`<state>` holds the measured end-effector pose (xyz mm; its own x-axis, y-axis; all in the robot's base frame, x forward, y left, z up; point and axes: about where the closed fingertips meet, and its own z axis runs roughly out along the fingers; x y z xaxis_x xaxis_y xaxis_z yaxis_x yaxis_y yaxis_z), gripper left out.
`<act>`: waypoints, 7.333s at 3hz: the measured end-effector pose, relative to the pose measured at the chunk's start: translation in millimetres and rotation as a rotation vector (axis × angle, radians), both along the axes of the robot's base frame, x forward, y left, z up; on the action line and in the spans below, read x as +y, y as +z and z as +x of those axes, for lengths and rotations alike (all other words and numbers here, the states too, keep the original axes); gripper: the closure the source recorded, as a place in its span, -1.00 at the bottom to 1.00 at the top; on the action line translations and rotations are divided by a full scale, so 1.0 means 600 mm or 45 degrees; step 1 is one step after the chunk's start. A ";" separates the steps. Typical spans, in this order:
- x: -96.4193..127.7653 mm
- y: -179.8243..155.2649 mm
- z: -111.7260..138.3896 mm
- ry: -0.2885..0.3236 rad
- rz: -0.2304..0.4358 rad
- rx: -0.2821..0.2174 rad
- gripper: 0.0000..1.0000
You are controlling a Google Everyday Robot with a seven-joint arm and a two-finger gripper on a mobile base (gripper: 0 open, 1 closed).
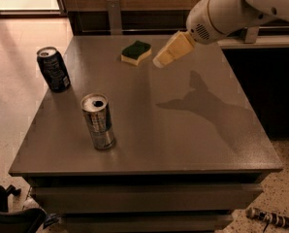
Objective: Pick sponge
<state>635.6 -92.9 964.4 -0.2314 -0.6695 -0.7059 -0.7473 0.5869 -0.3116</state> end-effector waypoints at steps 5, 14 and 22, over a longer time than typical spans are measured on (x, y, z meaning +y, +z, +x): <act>0.107 -0.073 0.128 -0.027 0.348 -0.071 -1.00; 0.182 -0.252 0.263 -0.146 0.632 -0.048 0.69; 0.078 0.036 0.204 0.176 0.509 -0.153 1.00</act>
Offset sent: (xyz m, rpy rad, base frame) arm 0.0268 0.0136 -0.0035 0.1265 -0.0649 -0.0312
